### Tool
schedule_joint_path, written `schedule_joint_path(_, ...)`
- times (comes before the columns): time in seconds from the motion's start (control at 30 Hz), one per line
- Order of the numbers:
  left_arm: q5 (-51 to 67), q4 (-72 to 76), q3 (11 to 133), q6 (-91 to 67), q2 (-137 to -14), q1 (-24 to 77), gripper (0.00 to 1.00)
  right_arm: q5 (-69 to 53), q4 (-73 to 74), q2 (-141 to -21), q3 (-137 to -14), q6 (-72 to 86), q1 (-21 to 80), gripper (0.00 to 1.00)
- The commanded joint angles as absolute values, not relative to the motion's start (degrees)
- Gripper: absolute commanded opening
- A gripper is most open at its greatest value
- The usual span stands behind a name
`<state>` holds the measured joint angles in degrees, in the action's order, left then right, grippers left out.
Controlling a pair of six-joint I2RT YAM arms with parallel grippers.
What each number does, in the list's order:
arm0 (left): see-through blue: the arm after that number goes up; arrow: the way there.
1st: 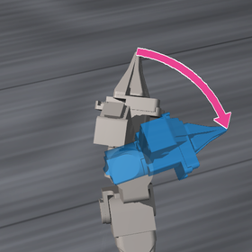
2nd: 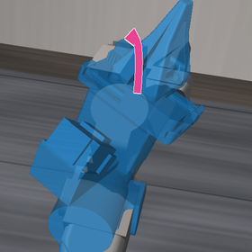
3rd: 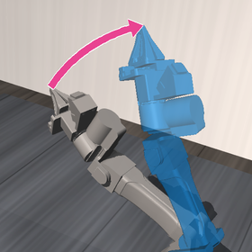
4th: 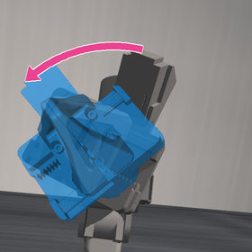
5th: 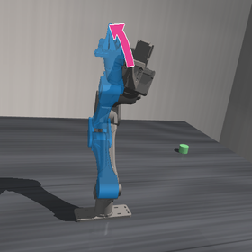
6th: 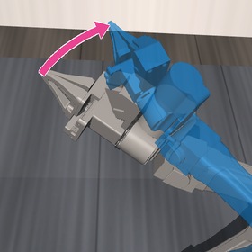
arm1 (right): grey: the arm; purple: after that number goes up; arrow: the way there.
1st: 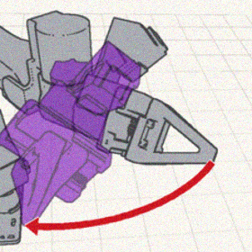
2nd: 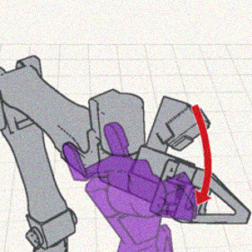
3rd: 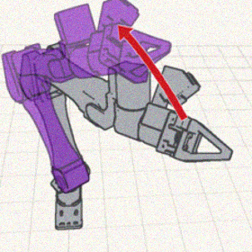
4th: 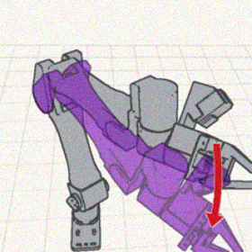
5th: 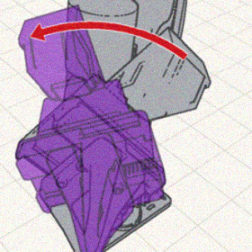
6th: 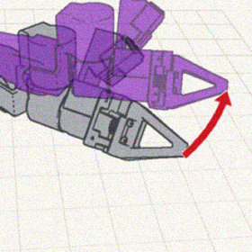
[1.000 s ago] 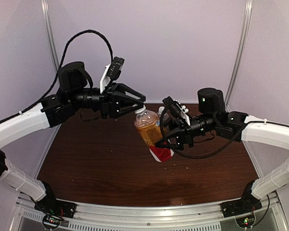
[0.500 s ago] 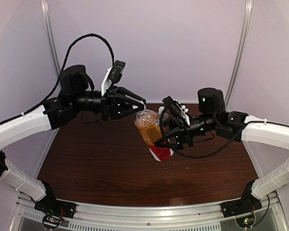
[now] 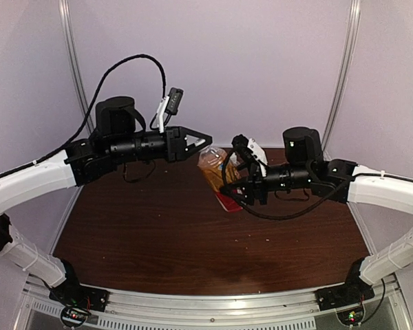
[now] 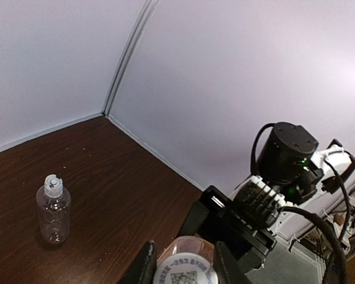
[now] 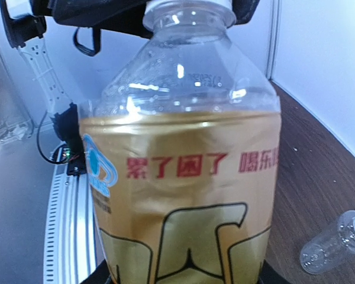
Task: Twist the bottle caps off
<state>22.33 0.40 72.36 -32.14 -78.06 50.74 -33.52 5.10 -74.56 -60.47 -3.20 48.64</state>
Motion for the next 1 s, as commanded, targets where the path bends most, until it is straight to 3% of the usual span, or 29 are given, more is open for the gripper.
schedule_joint_path(0.0, 2.0, -6.5, 75.0, -41.6, -78.5, 53.4, 0.07, -16.5, 3.3, -72.4, -59.1, -5.4, 47.8, 0.40)
schedule_joint_path(0.13, 1.3, -5.5, 75.1, -41.6, -79.2, 53.6, 0.20, -16.7, 3.0, -72.2, -58.6, -6.4, 47.8, 0.40)
schedule_joint_path(0.27, 5.2, -3.0, 75.1, -37.1, -79.0, 53.3, 0.39, -22.1, 3.3, -71.8, -58.0, -6.7, 47.9, 0.39)
schedule_joint_path(0.57, 28.2, 1.8, 74.3, -26.0, -76.9, 49.0, 0.81, -39.8, 3.8, -70.7, -57.8, -5.6, 47.7, 0.39)
schedule_joint_path(0.77, 44.5, 5.8, 72.9, -19.9, -75.7, 48.3, 0.84, -50.3, 3.6, -72.4, -59.9, -2.7, 47.7, 0.40)
schedule_joint_path(0.97, 51.3, 6.4, 73.1, -17.1, -76.3, 47.6, 0.80, -58.5, 0.2, -74.6, -60.7, 2.6, 47.7, 0.40)
